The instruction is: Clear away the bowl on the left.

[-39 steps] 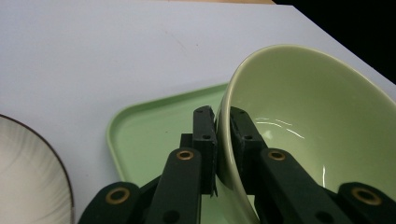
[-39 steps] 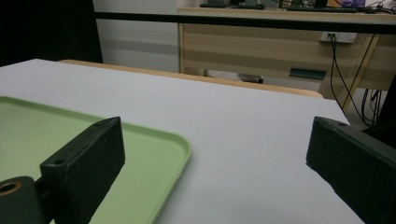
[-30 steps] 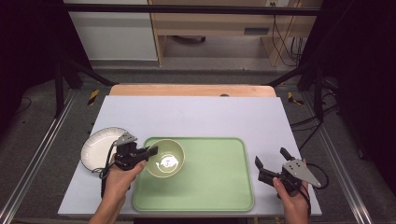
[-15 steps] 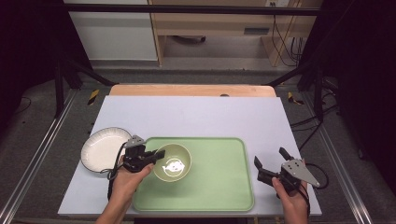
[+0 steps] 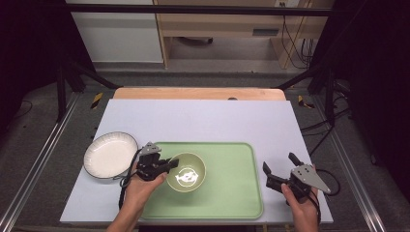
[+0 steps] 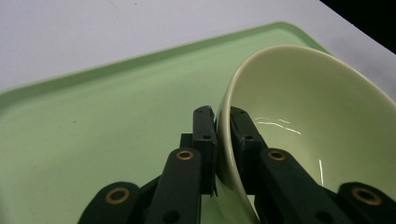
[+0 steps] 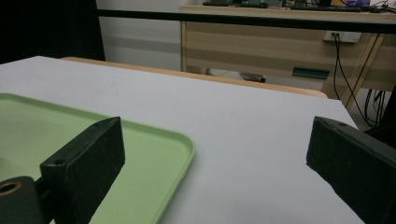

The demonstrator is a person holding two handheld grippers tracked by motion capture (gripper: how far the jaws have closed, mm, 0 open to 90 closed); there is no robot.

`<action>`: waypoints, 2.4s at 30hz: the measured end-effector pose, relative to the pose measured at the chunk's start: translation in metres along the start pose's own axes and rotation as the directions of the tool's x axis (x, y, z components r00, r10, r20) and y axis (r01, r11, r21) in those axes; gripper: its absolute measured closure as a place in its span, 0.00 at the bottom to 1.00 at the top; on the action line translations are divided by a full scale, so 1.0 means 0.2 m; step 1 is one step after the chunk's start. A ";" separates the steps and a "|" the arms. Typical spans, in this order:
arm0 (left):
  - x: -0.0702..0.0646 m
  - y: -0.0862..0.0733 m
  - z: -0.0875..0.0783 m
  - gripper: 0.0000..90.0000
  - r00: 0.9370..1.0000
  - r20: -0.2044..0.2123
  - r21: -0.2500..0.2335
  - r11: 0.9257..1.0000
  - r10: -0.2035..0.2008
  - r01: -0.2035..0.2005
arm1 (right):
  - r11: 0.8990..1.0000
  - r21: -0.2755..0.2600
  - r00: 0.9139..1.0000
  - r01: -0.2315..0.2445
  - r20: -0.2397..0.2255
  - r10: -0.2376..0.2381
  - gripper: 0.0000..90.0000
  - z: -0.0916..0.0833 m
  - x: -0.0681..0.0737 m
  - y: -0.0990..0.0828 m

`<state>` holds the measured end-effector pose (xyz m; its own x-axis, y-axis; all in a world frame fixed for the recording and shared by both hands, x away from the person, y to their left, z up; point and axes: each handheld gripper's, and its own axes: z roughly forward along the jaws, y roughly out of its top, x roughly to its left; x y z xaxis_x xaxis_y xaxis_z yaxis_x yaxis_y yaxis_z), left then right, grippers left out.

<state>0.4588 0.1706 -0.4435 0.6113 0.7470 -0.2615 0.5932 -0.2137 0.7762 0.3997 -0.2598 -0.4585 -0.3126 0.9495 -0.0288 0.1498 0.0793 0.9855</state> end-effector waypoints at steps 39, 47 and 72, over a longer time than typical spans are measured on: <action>0.00 -0.03 0.05 0.91 1.000 0.006 0.027 1.000 -0.009 0.009 | 1.000 0.004 1.000 -0.005 -0.005 0.005 0.05 0.00 0.00 0.00; 0.01 -0.03 0.06 0.91 1.000 0.011 0.034 0.999 -0.021 0.021 | 1.000 0.005 1.000 -0.004 -0.005 0.004 0.05 0.00 0.00 0.00; 0.02 -0.03 0.08 0.91 0.999 0.006 0.042 0.998 -0.038 0.038 | 1.000 0.010 1.000 -0.009 -0.007 0.009 0.05 0.00 0.00 0.00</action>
<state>0.4648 0.1649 -0.4584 0.5914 0.7508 -0.2942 0.6372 -0.2115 0.7411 0.4001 -0.2588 -0.4594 -0.3178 0.9480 -0.0192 0.1621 0.0743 0.9840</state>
